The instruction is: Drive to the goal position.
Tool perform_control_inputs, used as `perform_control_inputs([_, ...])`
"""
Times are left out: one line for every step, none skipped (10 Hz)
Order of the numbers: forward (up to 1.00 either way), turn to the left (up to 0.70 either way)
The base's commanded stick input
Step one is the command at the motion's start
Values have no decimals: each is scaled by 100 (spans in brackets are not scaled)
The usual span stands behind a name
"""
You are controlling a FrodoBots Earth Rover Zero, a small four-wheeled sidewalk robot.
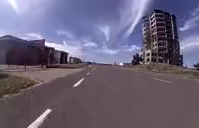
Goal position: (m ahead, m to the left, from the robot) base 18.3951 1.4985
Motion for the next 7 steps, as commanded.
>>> perform_control_inputs([100,0])
perform_control_inputs([100,0])
perform_control_inputs([100,0])
perform_control_inputs([100,0])
perform_control_inputs([100,0])
perform_control_inputs([100,0])
perform_control_inputs([100,0])
